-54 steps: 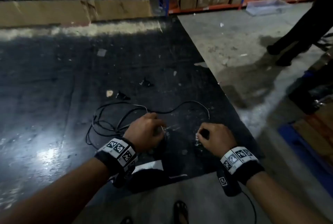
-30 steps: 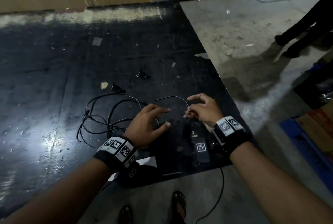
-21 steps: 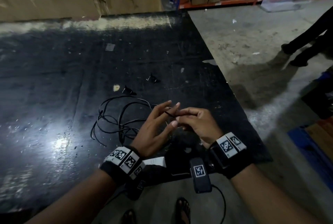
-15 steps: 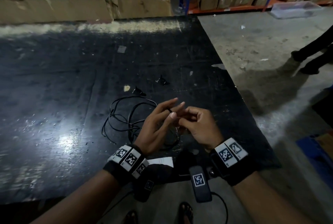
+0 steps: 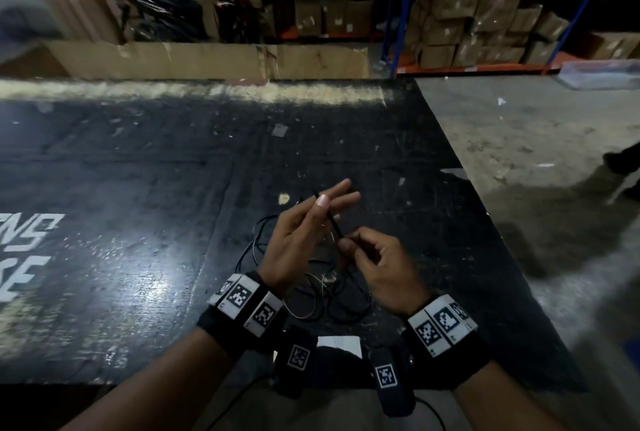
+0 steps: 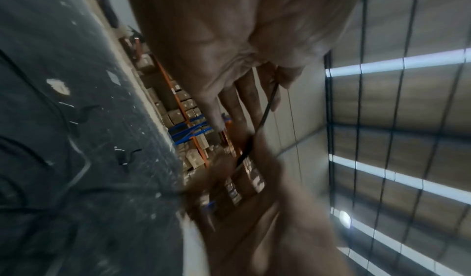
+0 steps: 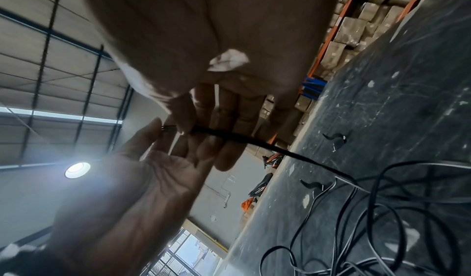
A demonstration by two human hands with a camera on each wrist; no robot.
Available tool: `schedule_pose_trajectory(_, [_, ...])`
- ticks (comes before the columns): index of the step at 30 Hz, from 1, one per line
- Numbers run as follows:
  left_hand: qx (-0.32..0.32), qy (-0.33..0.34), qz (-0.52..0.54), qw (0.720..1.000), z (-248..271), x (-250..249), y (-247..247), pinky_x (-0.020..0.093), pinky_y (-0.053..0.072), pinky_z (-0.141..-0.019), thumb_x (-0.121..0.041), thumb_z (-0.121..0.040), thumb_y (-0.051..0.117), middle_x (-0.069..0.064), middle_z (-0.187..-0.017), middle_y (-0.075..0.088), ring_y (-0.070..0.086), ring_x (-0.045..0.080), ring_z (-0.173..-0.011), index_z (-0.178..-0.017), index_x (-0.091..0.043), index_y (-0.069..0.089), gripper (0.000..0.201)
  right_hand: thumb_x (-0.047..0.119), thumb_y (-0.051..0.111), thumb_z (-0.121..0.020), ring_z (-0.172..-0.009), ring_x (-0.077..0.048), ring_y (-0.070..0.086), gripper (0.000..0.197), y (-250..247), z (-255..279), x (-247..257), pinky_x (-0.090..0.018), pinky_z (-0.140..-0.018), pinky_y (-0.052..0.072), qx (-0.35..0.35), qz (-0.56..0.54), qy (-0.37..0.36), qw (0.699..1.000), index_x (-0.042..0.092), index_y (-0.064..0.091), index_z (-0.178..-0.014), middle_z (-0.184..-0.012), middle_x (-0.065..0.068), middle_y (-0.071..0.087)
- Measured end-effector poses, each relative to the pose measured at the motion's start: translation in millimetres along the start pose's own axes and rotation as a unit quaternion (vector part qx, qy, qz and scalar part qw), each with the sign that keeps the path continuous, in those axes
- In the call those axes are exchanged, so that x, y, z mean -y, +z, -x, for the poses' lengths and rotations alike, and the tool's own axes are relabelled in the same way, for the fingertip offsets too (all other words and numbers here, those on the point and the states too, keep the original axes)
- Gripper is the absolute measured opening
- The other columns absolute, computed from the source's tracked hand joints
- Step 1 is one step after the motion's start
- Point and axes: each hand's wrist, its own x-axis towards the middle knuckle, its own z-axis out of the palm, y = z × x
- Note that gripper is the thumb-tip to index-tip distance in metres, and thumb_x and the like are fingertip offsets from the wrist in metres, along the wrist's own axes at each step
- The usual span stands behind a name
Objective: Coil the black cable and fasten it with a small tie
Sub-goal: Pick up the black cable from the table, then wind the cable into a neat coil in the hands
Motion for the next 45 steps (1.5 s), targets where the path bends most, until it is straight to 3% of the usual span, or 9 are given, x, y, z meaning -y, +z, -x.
schedule_pose_trajectory(6, [0.007,-0.06,0.202,0.978,-20.7,-46.6,-27.9,0.073,0.027,-0.115,-0.039,-0.106,0.034,0.008,-0.147,0.062,0.054,0.023,-0.141,-0.149,-0.03,0.051,0.046,0.022,0.052,-0.102,-0.076,-0.03,0.07,0.031,1.2,2.5,-14.6,-0.039,-0.078,0.054,0.052,-0.001,0.009,0.999,0.031,0.074,-0.083,-0.068,-0.013,0.068])
schedule_pose_trajectory(11, [0.04,-0.038,0.288,0.956,-30.0,-70.4,-60.3,0.083,0.022,-0.109,-0.044,-0.108,0.03,0.009,-0.156,0.053,0.047,0.031,-0.146,-0.151,-0.042,0.045,0.045,0.017,0.051,-0.102,-0.056,-0.006,0.05,0.025,-2.5,-9.5,-34.6,-0.021,-0.058,0.043,0.048,-0.008,0.033,0.998,0.006,0.072,-0.094,-0.059,0.011,0.057])
schedule_pose_trajectory(21, [0.189,-0.076,0.353,0.913,-24.0,-76.6,-70.8,0.083,0.016,-0.112,-0.038,-0.105,0.035,0.018,-0.145,0.061,0.048,0.045,-0.142,-0.144,-0.028,0.057,0.046,0.027,0.054,-0.101,-0.046,0.0,0.045,0.032,-14.8,-71.1,-40.1,-0.02,-0.054,0.038,0.017,0.115,0.072,0.991,0.022,0.072,-0.075,-0.054,0.009,0.052])
schedule_pose_trajectory(27, [0.278,-0.185,0.232,0.914,-30.1,-59.6,-55.1,0.075,0.015,-0.119,-0.033,-0.099,0.051,0.023,-0.148,0.057,0.04,0.055,-0.142,-0.146,-0.018,0.056,0.05,0.037,0.065,-0.092,-0.065,-0.015,0.062,0.03,-26.9,-133.4,19.2,-0.038,-0.068,0.052,-0.004,0.176,-0.005,0.984,0.031,0.066,-0.063,-0.063,0.009,0.067])
schedule_pose_trajectory(31, [0.238,-0.222,0.176,0.929,-39.5,-55.4,-52.7,0.049,0.055,-0.096,-0.026,-0.104,0.038,0.028,-0.148,0.054,0.053,0.048,-0.136,-0.147,-0.012,0.055,0.048,0.033,0.072,-0.089,-0.075,-0.02,0.073,0.022,-26.5,-150.3,68.6,-0.043,-0.075,0.059,0.036,0.208,-0.056,0.976,0.016,0.073,-0.075,-0.075,-0.002,0.076])
schedule_pose_trajectory(35, [0.167,-0.229,0.14,0.949,-48.4,-57.2,-58.4,0.032,0.059,-0.081,-0.025,-0.105,0.036,0.023,-0.147,0.058,0.061,0.036,-0.131,-0.148,-0.014,0.053,0.048,0.031,0.075,-0.086,-0.076,-0.023,0.075,0.021,-23.4,-146.0,91.8,-0.049,-0.075,0.061,0.055,0.212,-0.078,0.973,0.011,0.075,-0.08,-0.077,-0.006,0.077])
schedule_pose_trajectory(39, [0.112,-0.197,0.104,0.968,-57.3,-54.3,-68.7,0.036,0.054,-0.087,-0.029,-0.105,0.04,0.018,-0.149,0.058,0.055,0.033,-0.138,-0.146,-0.02,0.056,0.045,0.036,0.072,-0.086,-0.062,-0.023,0.069,0.019,-15.6,-132.9,101.6,-0.047,-0.061,0.057,0.059,0.208,-0.095,0.972,0.017,0.075,-0.081,-0.069,-0.004,0.074])
schedule_pose_trajectory(42, [0.074,-0.161,0.114,0.977,-62.2,-55.6,-75.7,0.046,0.046,-0.09,-0.03,-0.105,0.042,0.014,-0.149,0.059,0.052,0.035,-0.141,-0.151,-0.018,0.051,0.048,0.02,0.064,-0.096,-0.04,-0.004,0.052,0.018,-9.7,-119.1,104.8,-0.021,-0.046,0.04,0.066,0.137,-0.078,0.985,0.004,0.072,-0.092,-0.048,0.01,0.061])
schedule_pose_trajectory(45, [0.048,-0.125,0.146,0.98,-66.5,-63.6,-81.5,0.052,0.045,-0.096,-0.034,-0.102,0.045,0.008,-0.145,0.063,0.064,0.026,-0.126,-0.15,-0.029,0.052,0.048,0.013,0.048,-0.104,-0.038,-0.005,0.042,0.028,-4.1,-103.3,94.9,-0.018,-0.045,0.036,0.108,0.048,-0.046,0.992,-0.007,0.066,-0.098,-0.047,0.0,0.051])
